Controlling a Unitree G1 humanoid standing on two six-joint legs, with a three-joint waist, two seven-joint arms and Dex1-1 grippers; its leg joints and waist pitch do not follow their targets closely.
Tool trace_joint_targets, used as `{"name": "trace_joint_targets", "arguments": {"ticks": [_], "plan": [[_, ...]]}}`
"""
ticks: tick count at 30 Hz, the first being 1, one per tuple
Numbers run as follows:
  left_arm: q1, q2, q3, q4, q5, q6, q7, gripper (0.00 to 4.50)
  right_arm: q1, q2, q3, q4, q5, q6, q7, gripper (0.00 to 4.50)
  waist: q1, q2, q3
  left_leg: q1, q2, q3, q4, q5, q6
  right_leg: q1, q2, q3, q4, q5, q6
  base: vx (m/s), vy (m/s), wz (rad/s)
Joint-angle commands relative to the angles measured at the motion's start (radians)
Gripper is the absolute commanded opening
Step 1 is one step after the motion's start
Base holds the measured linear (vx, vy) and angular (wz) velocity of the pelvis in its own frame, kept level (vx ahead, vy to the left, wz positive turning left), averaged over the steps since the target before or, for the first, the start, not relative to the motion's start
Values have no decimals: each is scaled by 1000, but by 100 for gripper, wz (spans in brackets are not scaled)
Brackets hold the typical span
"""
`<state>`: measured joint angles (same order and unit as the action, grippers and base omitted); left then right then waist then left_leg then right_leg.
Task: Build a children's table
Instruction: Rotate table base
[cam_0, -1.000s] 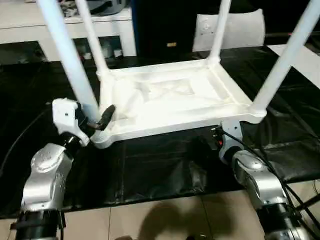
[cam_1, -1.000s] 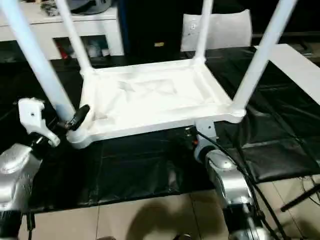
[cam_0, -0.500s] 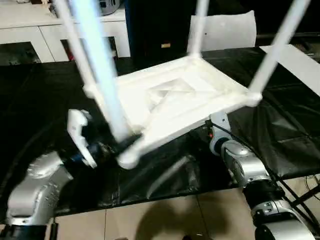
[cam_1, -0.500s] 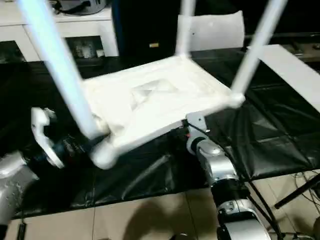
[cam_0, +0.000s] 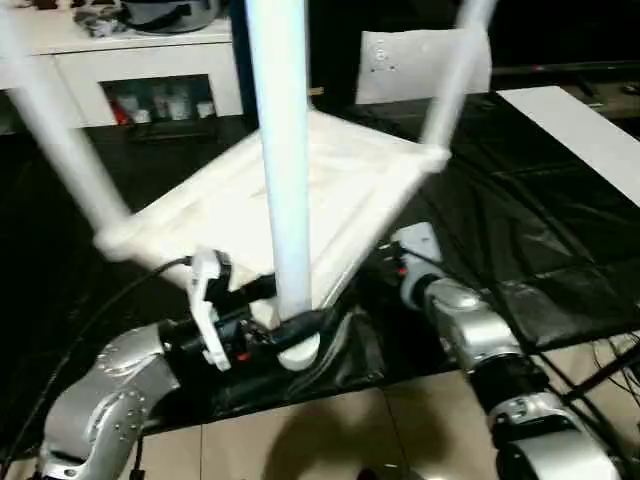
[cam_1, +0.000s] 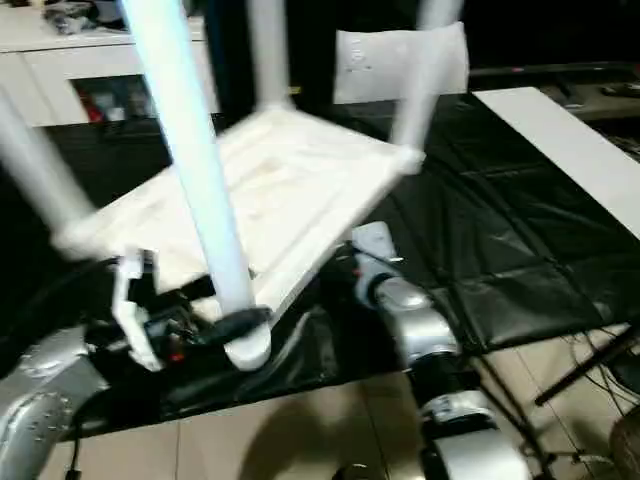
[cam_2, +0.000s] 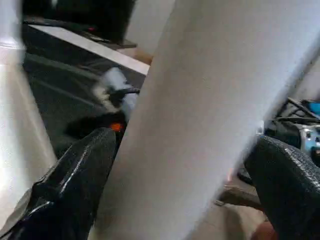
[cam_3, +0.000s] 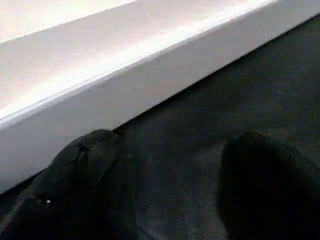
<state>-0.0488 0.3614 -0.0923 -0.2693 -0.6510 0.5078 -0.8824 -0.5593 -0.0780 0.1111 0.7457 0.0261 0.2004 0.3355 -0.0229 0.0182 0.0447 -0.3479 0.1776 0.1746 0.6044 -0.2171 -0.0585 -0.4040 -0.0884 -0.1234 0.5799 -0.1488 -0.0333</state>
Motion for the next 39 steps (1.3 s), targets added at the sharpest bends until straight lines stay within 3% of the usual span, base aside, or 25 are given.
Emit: {"name": "trace_joint_targets", "arguments": {"ticks": [1, 9, 15, 23, 26, 27, 30, 37, 39], "plan": [[-18, -12, -69, -3, 22, 11, -29, 441, -41, 52, 44, 5, -2, -26, 48, 450, 12, -5, -56, -11, 47, -17, -75, -199, 31, 59, -64, 63, -61, -359, -161, 0, 0, 0], [-80, -59, -122, 58, 59, -19, -29, 441, -42, 64, 53, 13, -17, -41, 65, 450, 20, -2, -56, -4, 49, -16, -76, -194, 24, 57, -63, 65, -60, -336, -166, 0, 0, 0], [-129, -106, -147, 97, 77, -31, -19, 441, -33, 65, 50, 18, -27, -56, 66, 450, 22, 2, -58, -6, 48, -15, -75, -186, 22, 61, -63, 65, -60, -313, -173, 0, 0, 0], [-207, -162, -152, 206, 168, -142, 20, 441, -15, 31, 10, 3, -21, -85, 52, 450, 19, -1, -59, -9, 47, -16, -72, -189, 31, 62, -64, 63, -67, -339, -159, 0, 0, 0], [-227, -183, -161, 223, 182, -161, 23, 441, -3, 16, -11, -10, -5, -90, 64, 450, 26, -3, -60, -8, 49, -17, -73, -180, 35, 63, -65, 63, -63, -324, -165, 0, 0, 0], [-231, -189, -165, 226, 186, -165, 24, 441, 1, 13, -15, -14, -3, -91, 65, 450, 28, 4, -61, -6, 49, -16, -71, -179, 36, 62, -65, 63, -63, -317, -165, 0, 0, 0], [-246, -216, -172, 245, 208, -194, 41, 441, 20, -12, -32, -41, -2, -98, 64, 450, 36, 0, -62, -8, 49, -15, -71, -164, 42, 65, -64, 63, -63, -288, -172, 0, 0, 0], [-223, -127, -125, 238, 195, -184, -11, 441, 78, -89, -65, -165, 38, -111, 141, 450, 41, 1, -61, -7, 48, -17, -73, -189, 50, 64, -62, 60, -66, -339, -141, 0, 0, 0], [-210, -89, -115, 238, 190, -178, -52, 415, 99, -118, -58, -207, 37, -126, 175, 450, 39, 3, -61, -5, 48, -15, -72, -186, 46, 61, -61, 60, -69, -337, -146, 0, 0, 0]]}}
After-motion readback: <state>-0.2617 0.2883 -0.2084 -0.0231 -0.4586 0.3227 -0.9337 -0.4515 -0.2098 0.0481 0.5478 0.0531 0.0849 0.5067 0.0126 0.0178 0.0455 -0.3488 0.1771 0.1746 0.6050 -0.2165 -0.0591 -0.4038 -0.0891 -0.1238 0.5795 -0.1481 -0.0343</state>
